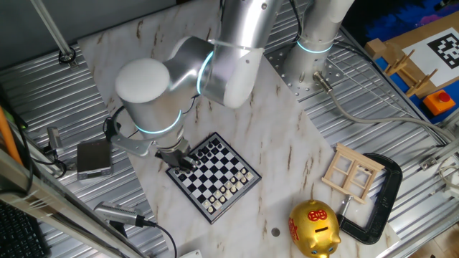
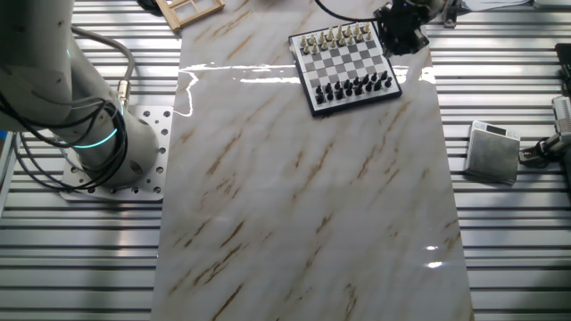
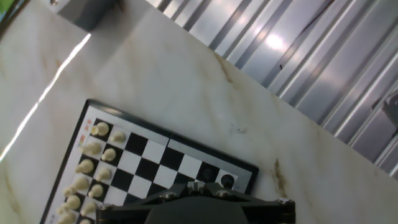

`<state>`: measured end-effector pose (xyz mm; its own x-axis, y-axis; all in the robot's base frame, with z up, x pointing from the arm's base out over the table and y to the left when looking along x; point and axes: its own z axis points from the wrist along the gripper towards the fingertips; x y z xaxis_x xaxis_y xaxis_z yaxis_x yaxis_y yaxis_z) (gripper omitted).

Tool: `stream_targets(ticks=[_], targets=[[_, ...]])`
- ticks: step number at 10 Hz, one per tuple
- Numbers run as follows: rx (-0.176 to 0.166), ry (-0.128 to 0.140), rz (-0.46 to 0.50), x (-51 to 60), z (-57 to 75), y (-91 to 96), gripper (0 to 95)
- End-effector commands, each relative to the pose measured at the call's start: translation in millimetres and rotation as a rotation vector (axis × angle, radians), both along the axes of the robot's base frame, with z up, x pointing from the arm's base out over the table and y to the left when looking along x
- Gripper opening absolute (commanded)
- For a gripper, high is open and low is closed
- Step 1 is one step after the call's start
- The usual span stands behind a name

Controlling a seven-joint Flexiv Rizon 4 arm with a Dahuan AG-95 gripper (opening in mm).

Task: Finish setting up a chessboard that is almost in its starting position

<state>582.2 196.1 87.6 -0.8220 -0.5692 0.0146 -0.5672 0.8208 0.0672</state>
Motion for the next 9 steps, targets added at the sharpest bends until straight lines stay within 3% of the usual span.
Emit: stream_targets(ticks=[1, 4, 5, 8, 9], targets=[[-0.006, 0.003, -0.020, 3.0, 1.2, -6.7, 0.0], [0.003, 0.010, 0.071, 23.2, 4.9, -70.0, 0.0], [0.002, 0.010, 0.098, 27.7, 5.0, -82.7, 0.0], [0.002, 0.009, 0.109, 28.1, 4.1, -87.8, 0.0], [-0.002, 0.034, 0.098, 25.3, 4.6, -82.3, 0.0]])
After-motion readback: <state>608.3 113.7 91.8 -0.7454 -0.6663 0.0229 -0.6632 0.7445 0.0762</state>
